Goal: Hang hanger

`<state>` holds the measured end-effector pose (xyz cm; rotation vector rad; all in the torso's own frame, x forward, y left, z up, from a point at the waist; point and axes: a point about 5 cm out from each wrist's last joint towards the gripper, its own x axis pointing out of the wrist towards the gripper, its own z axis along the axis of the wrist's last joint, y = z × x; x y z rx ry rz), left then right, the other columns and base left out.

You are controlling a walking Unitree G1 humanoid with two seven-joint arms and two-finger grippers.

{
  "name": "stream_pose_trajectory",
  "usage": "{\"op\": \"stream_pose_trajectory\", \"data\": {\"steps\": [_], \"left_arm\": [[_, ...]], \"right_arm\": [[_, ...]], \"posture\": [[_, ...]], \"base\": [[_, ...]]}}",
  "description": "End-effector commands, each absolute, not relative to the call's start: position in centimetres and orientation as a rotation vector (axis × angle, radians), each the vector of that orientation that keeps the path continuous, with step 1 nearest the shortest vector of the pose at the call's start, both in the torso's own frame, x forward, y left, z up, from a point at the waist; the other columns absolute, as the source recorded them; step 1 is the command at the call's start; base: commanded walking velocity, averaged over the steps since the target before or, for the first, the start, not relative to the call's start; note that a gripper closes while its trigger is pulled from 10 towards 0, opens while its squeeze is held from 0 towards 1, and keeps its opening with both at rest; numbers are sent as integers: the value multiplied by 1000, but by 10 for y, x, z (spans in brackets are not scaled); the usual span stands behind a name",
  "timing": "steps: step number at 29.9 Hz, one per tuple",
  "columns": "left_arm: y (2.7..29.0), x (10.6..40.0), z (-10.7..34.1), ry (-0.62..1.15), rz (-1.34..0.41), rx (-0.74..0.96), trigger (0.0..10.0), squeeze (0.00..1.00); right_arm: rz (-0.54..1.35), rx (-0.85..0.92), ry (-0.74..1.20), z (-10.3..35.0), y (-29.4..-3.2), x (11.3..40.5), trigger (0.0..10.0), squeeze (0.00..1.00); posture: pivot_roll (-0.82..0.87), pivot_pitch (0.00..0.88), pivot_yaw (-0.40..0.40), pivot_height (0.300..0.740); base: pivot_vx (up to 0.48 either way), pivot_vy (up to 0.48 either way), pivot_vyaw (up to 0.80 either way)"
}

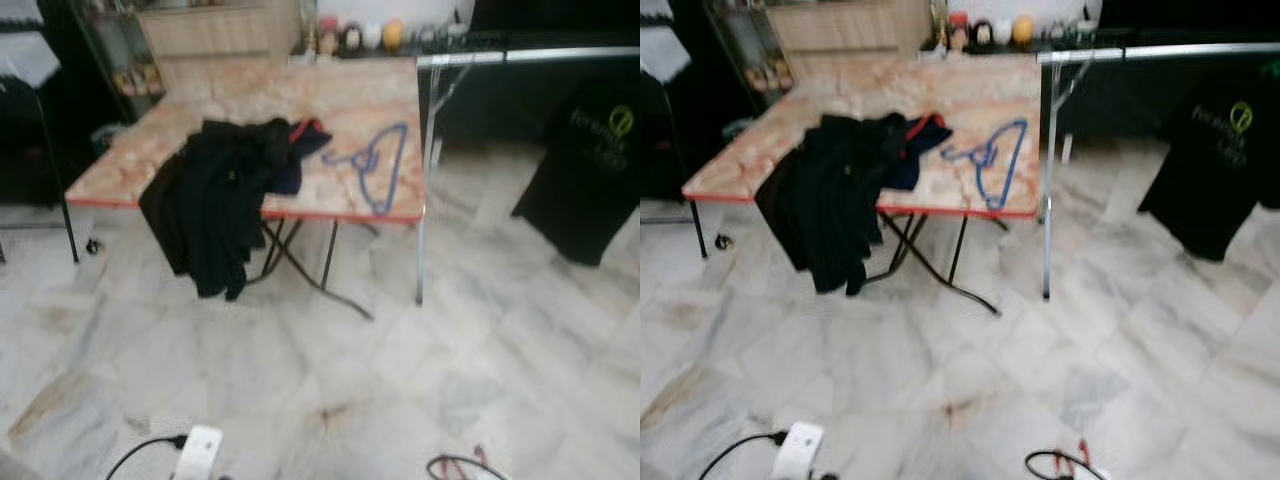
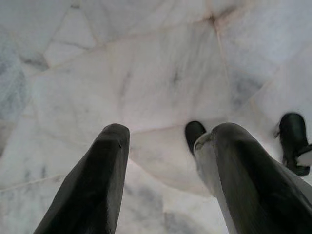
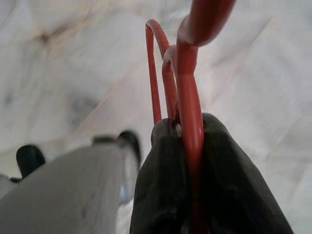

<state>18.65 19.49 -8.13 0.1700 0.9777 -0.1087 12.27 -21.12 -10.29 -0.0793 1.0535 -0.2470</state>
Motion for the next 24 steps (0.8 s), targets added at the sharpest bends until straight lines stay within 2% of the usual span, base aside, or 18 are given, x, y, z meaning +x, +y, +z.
{"op": "stream_pose_trajectory", "data": {"steps": [1,24], "left_arm": [[204,177,-85,1021,-72,176,10000,0],[207,180,-83,1017,-59,167,10000,0]], "right_arm": [[-232,-51,1050,-104,-200,125,10000,0],[-262,-30,1031,-103,-202,128,10000,0]], "posture": [[-36,0,69,740],[-42,0,76,740]], "base": [[0,-289,0],[0,-296,0]]}}
